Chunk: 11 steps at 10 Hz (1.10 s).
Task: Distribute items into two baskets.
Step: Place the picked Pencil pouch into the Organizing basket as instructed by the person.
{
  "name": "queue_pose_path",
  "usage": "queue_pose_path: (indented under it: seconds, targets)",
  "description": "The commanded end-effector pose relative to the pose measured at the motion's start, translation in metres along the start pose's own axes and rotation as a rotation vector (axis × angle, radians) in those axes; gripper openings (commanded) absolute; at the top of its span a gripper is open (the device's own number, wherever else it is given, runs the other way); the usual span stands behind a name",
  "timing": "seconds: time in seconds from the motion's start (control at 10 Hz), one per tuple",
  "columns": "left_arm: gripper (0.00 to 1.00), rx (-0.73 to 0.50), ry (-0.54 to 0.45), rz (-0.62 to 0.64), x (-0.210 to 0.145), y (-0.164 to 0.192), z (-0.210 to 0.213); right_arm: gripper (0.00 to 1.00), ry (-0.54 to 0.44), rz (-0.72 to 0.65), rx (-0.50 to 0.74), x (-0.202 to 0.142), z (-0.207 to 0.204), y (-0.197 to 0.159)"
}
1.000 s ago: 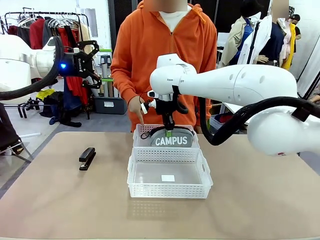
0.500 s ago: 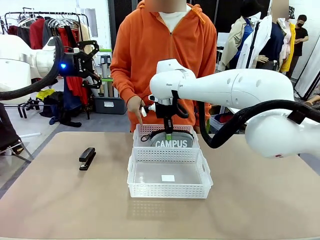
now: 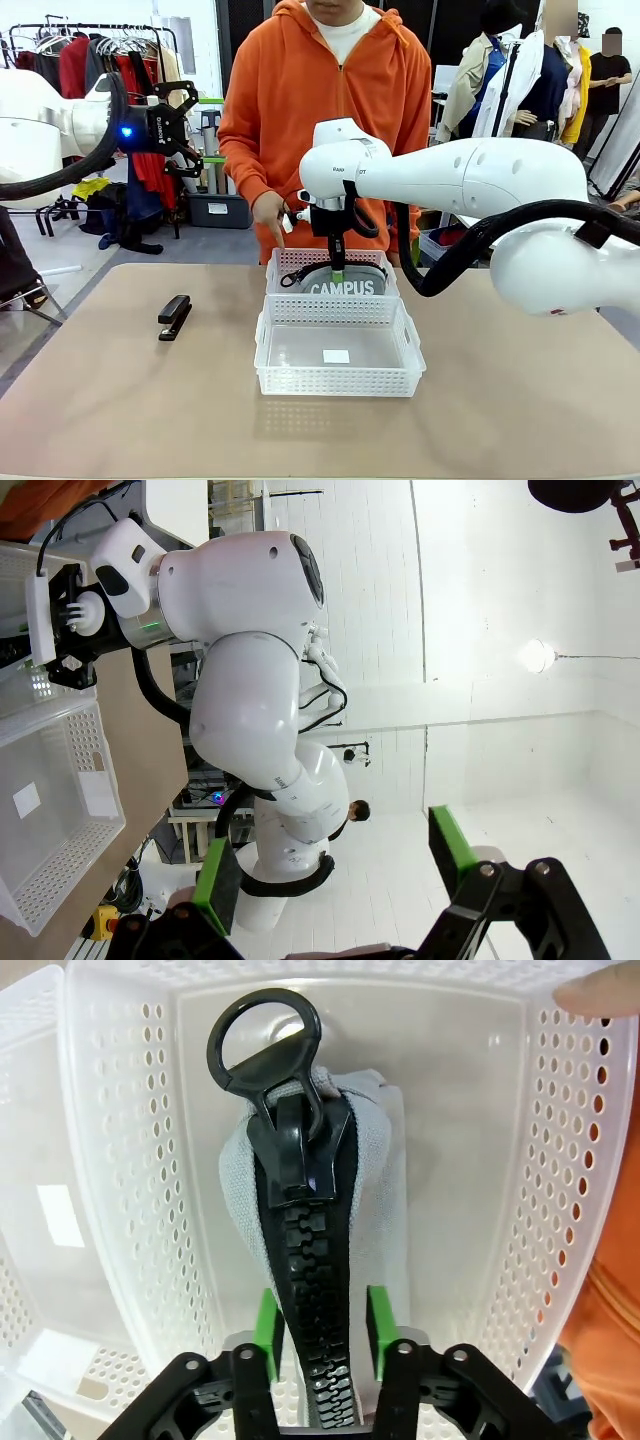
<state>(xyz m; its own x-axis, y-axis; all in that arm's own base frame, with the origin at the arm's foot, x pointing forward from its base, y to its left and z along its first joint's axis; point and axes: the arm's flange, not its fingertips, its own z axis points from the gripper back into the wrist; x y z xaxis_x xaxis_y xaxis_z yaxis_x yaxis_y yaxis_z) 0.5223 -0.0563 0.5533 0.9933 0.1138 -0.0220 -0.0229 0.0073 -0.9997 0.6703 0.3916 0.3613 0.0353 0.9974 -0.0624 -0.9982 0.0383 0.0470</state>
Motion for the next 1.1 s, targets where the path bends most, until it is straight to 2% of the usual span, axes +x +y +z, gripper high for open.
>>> queue_pose_path:
  seconds: [0.0,0.8,0.9,1.0]
  targets:
    - [1.0,-0.004,-0.002,-0.002,0.0,-0.002,0.001,1.0,-0.002,-0.048,0.006,0.005,0.013,-0.01]
    - [1.0,-0.004,-0.002,-0.002,0.0,-0.002,0.001,1.0,-0.136,-0.094,0.067,-0.015,0.048,-0.015]
    - [1.0,-0.004,-0.002,-0.002,0.0,-0.002,0.001,1.0,-0.075,-0.06,0.016,-0.017,0.031,-0.008]
    - [1.0,-0.004,-0.002,-0.002,0.0,-0.002,0.001,1.0,-0.075,-0.06,0.016,-0.017,0.031,-0.008]
